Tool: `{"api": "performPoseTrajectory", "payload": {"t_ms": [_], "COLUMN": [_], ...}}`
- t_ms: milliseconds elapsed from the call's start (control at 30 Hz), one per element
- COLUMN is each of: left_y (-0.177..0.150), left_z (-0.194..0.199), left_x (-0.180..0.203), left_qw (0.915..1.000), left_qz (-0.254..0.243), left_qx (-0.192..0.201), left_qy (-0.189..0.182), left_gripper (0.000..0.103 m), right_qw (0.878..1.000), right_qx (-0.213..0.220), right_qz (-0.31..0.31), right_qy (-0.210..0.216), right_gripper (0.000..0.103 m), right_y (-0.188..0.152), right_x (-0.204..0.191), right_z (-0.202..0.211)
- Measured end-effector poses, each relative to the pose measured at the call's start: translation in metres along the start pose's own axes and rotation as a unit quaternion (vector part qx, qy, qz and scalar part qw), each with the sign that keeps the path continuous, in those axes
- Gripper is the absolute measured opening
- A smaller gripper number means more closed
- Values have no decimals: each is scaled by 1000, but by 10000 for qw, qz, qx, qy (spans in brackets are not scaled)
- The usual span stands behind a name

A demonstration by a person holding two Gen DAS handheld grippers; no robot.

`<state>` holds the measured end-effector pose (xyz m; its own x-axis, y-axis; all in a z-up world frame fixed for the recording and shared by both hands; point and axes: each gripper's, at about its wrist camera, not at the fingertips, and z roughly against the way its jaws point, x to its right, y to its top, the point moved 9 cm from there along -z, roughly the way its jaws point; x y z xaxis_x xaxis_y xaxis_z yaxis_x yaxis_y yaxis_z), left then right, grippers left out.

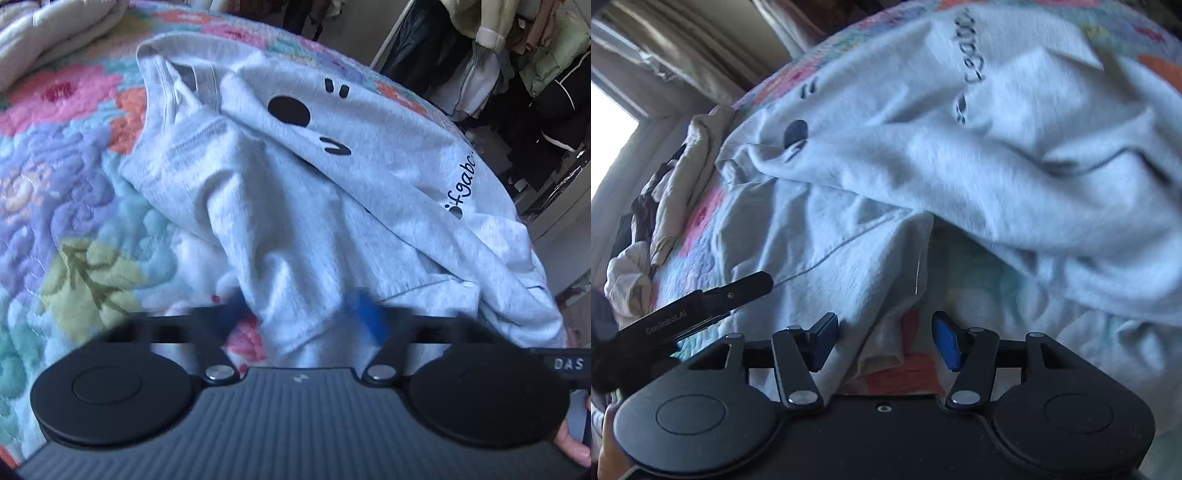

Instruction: Fold clothes

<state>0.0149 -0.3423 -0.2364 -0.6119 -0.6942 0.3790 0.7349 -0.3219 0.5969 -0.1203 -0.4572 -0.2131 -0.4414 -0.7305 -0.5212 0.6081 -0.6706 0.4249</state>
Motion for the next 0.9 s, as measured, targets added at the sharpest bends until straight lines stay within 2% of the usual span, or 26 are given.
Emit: {"api": "performPoseTrajectory", "payload": {"t_ms": [33,100,200,267,367,433,467,533,633,700,733,800,867,900], "left_y": [1,4,21,37,54,54,48,34,1,-20,-31,-37,-36,-33], "left_z": [1,9,37,69,126,158,167,172,142,115,106,99,101,105], "left_x": [-1,-2,0,-1,-14,-27,-38,-57,-90,-107,-112,-114,-109,-106], "left_qw": [10000,9998,9981,9943,9886,9865,9871,9888,9884,9884,9879,9870,9868,9873], "left_qz": [-53,-6,-125,-296,-162,-47,119,314,190,281,322,229,44,-22], "left_qx": [48,181,606,969,1422,1532,1478,1262,732,294,166,168,159,158], "left_qy": [34,-25,78,329,478,582,602,738,1320,1461,1509,1579,1611,1582], "left_gripper": [9,7,6,6,6,6,6,6,6,6,6,7,7,7], "right_qw": [9998,9981,9925,9867,9748,9642,9626,9653,9702,9731,9747,9794,9853,9889], "right_qx": [23,68,136,182,213,130,61,-202,-757,-994,-1008,-818,-585,-467], "right_qz": [60,179,357,476,697,976,1191,1571,1491,1534,1620,1696,1542,1359], "right_qy": [194,581,1159,1543,2107,2464,2434,2074,1757,1405,1165,729,454,367], "right_gripper": [55,11,9,9,9,9,9,9,9,11,14,16,28,30], "right_y": [-1,-3,-6,-8,-14,-26,-33,-52,-74,-83,-84,-76,-62,-54], "right_x": [-9,-26,-51,-68,-96,-126,-137,-149,-150,-142,-138,-125,-110,-101], "right_z": [3,9,19,27,40,53,54,43,13,-2,-6,-4,5,11]}}
